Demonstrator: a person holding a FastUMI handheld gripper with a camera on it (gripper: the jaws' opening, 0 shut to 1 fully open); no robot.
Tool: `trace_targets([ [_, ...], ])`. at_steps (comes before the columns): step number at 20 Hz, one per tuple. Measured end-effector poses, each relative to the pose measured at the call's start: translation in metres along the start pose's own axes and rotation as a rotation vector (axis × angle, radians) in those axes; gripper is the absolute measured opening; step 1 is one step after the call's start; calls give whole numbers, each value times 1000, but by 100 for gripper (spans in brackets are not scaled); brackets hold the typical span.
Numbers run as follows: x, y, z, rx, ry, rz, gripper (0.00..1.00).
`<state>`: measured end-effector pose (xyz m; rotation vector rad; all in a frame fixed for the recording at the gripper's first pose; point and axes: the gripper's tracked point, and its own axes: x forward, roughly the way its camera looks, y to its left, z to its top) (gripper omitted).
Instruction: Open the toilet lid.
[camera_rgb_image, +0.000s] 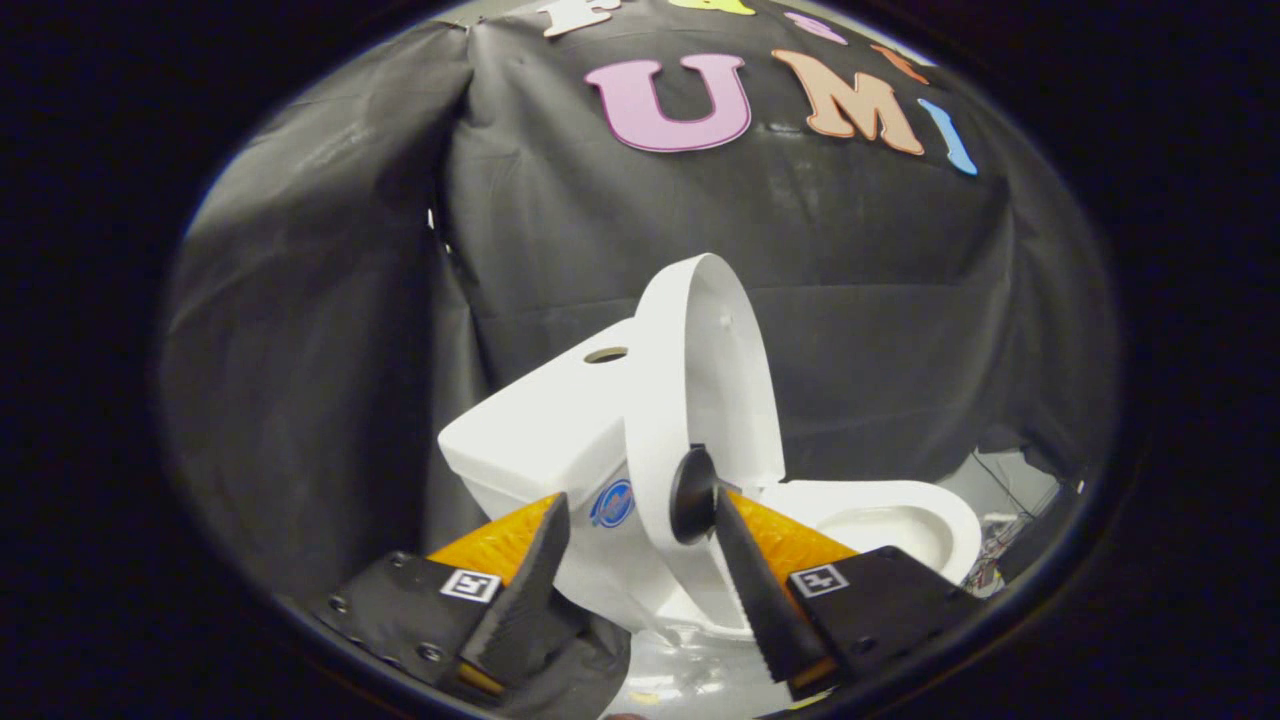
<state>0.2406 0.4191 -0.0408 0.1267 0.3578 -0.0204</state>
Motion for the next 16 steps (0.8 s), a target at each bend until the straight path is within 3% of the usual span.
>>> trace_targets([
  [1, -3, 0, 1, -1, 0, 9, 100],
  [16, -61, -47, 25, -43, -89, 10, 99],
])
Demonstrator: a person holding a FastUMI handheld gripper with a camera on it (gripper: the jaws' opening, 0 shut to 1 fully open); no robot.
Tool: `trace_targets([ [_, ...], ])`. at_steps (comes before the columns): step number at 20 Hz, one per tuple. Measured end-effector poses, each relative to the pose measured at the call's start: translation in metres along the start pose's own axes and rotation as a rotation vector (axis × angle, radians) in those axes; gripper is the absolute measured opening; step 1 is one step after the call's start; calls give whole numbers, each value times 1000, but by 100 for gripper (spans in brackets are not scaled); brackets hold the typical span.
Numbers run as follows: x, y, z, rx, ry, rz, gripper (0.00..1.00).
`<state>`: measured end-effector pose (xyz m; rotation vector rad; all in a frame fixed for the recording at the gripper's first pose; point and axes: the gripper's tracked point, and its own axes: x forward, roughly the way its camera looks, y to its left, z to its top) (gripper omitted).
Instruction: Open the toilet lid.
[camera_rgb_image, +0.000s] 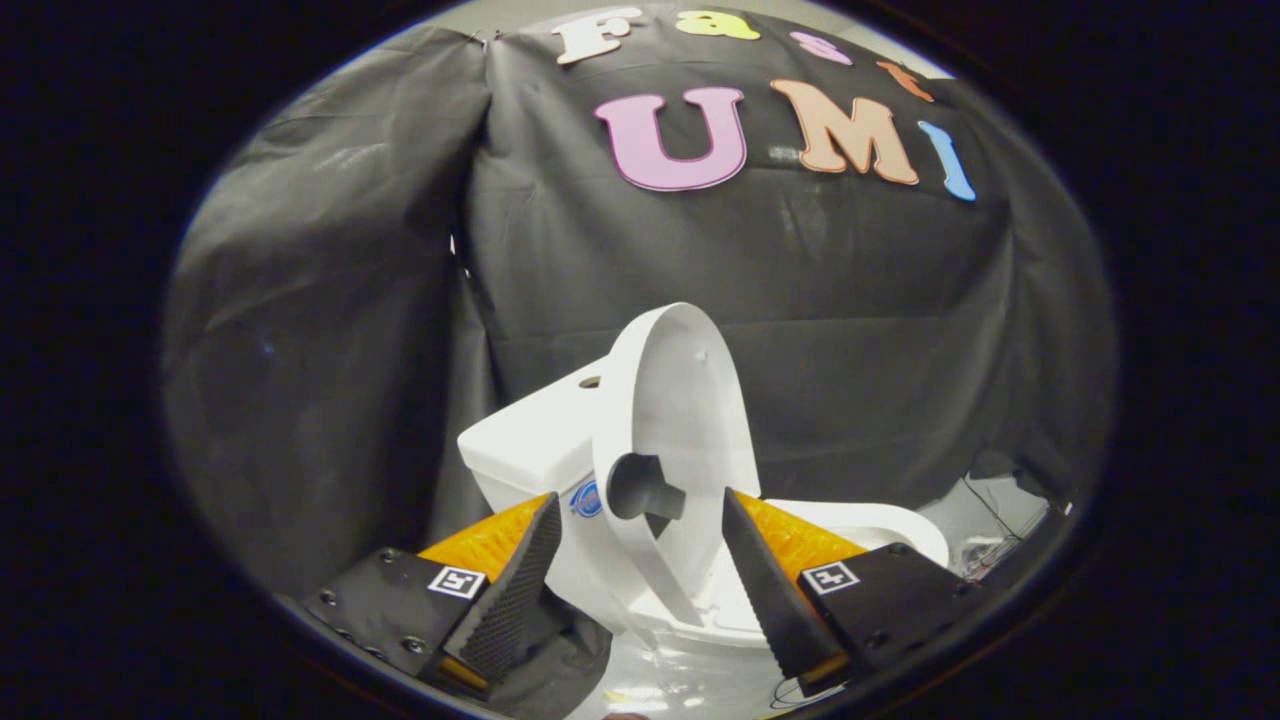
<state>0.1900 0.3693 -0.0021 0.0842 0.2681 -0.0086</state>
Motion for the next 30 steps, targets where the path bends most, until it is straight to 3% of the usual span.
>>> trace_targets([
  [9, -18, -68, -10, -44, 9, -73, 99],
  [13, -29, -94, 6, 21, -38, -98, 99],
  [20, -44, -147, 41, 11, -102, -93, 99],
  [26, -54, -198, 32, -35, -84, -100, 99],
  [30, -66, -214, 1, -55, -60, -78, 99],
])
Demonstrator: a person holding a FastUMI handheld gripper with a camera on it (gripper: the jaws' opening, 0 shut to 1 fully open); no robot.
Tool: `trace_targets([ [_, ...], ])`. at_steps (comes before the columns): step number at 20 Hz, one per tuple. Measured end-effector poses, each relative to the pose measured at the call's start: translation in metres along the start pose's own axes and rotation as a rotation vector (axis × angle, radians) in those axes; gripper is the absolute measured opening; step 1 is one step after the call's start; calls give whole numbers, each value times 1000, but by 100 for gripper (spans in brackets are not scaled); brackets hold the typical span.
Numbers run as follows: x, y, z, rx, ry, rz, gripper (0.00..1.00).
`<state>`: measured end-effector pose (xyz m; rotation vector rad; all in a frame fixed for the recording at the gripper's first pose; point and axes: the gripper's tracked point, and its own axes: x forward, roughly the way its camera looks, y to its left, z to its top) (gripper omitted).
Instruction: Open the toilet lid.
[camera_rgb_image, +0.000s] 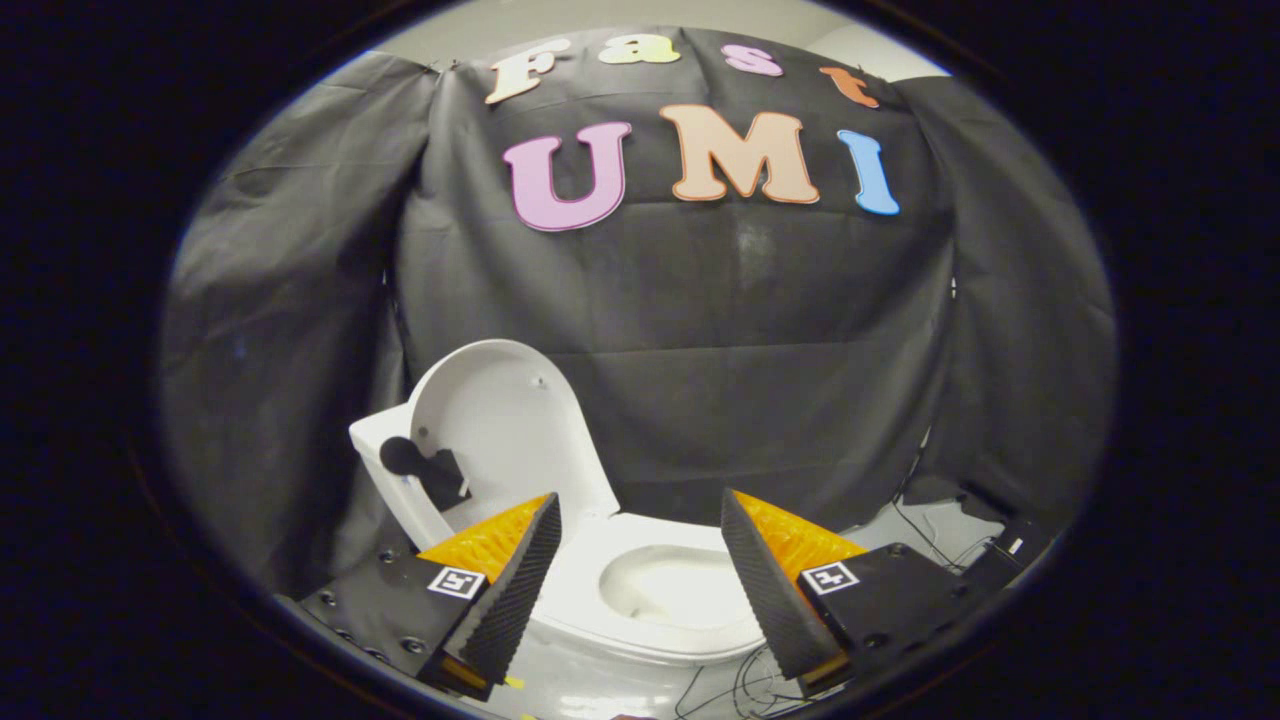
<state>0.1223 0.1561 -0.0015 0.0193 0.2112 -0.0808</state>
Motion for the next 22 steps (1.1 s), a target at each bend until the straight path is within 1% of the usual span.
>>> trace_targets([
  [4, 3, -25, -46, -10, 52, -18, 99],
  [6, 9, -33, -58, -25, 86, -28, 99],
  [8, 15, -46, -54, -32, 88, -48, 99],
  [10, 18, -54, -44, -32, 52, -56, 99],
  [13, 16, -73, -48, -46, 40, -76, 99],
  [16, 8, -96, -52, -13, 48, -118, 100],
  [19, -2, -117, -51, -2, 22, -164, 100],
  [22, -9, -132, -49, 35, 6, -191, 100],
])
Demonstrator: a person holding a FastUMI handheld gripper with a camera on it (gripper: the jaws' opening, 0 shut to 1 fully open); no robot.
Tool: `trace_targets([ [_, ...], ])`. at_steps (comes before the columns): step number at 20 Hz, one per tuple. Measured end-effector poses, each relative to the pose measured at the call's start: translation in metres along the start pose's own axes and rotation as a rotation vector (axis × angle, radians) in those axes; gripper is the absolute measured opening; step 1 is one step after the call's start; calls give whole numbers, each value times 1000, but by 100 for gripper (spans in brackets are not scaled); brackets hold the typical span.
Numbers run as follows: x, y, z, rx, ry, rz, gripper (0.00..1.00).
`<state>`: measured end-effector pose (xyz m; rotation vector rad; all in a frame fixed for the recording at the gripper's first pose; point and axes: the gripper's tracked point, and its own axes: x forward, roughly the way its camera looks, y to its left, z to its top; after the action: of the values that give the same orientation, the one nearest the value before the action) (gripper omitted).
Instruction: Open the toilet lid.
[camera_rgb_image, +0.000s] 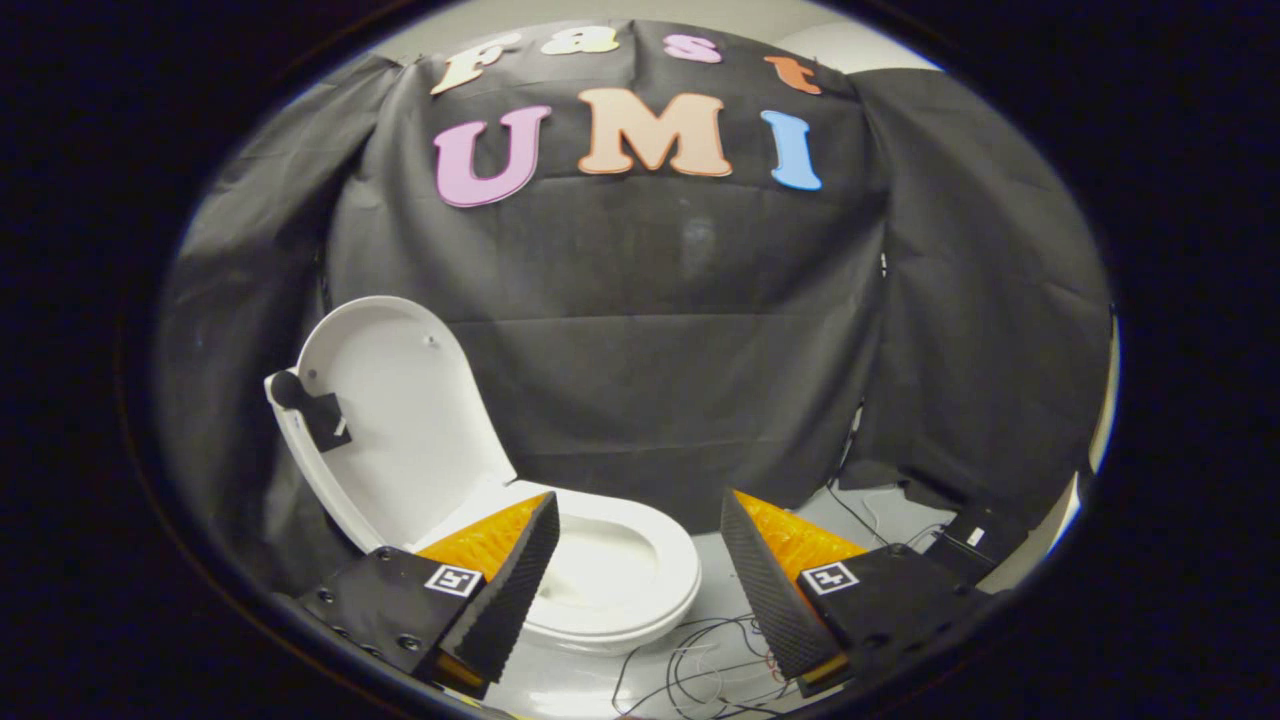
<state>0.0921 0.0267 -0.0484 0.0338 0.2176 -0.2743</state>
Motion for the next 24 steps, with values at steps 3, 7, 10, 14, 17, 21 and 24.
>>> trace_targets([
  [3, -6, -12, 8, -21, -35, -24, 100],
  [7, -3, -20, 6, -22, -26, -29, 99],
  [10, -1, -25, 4, -36, -10, -25, 100],
  [14, 7, -30, -1, -47, -6, -12, 99],
  [17, 10, -39, -16, -69, 40, -13, 100],
  [21, 9, -39, -9, -57, 17, -1, 99],
  [24, 9, -37, 0, -42, -12, 8, 99],
])
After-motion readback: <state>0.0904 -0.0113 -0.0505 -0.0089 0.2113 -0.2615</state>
